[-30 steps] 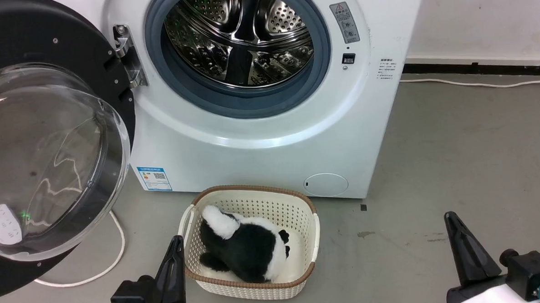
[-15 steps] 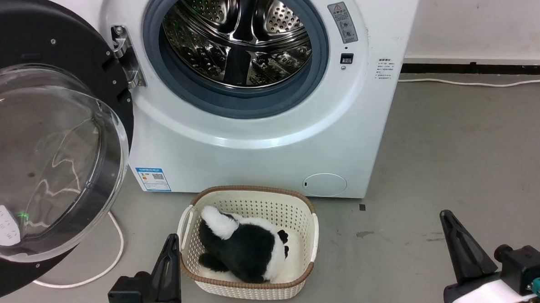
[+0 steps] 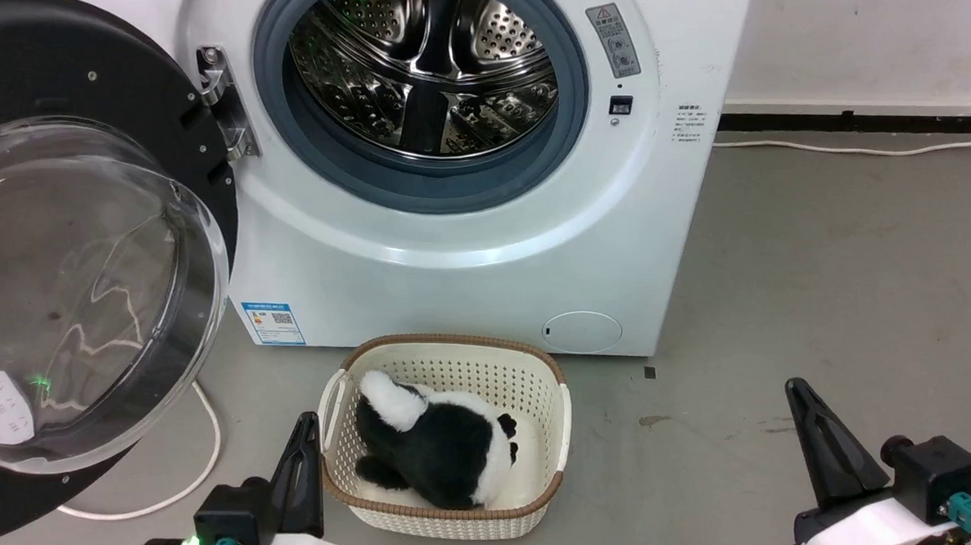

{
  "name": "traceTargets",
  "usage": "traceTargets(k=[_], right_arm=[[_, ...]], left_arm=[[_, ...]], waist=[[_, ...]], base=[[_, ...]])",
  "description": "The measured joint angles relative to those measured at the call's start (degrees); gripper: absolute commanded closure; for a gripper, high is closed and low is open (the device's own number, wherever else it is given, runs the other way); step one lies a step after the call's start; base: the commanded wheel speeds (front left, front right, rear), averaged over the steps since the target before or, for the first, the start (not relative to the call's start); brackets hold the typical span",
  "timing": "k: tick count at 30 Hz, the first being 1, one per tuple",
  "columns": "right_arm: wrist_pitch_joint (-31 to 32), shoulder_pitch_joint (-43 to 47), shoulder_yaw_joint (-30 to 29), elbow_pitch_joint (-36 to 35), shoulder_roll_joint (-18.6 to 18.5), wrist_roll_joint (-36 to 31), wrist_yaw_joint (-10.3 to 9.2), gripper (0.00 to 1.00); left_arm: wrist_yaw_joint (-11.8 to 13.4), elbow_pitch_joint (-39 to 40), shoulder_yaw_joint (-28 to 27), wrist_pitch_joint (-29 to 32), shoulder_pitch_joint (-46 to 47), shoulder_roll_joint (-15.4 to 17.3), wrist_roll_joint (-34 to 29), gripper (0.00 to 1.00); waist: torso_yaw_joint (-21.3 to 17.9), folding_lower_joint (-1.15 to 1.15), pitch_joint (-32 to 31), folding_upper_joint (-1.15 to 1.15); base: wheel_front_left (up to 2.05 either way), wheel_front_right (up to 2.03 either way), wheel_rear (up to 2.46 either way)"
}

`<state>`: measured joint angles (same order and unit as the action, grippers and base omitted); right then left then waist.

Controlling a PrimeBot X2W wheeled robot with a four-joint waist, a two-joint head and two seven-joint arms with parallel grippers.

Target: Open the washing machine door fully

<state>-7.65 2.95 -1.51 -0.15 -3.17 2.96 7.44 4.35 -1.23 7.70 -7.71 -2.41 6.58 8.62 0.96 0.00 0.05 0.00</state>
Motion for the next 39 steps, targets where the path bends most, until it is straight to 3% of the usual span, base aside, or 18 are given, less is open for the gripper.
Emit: traceTargets(k=[39], right_arm=[[5.1, -1.3, 0.9, 0.0, 0.0, -1.9, 0.0, 1.0]], left_arm=[[-2.7, 0.7, -5.0, 5.2, 1.2, -2.3, -5.5, 1.0]], waist=[[-0.7, 0.0, 0.0, 0.0]], base=[[0.0, 0.0, 0.0]])
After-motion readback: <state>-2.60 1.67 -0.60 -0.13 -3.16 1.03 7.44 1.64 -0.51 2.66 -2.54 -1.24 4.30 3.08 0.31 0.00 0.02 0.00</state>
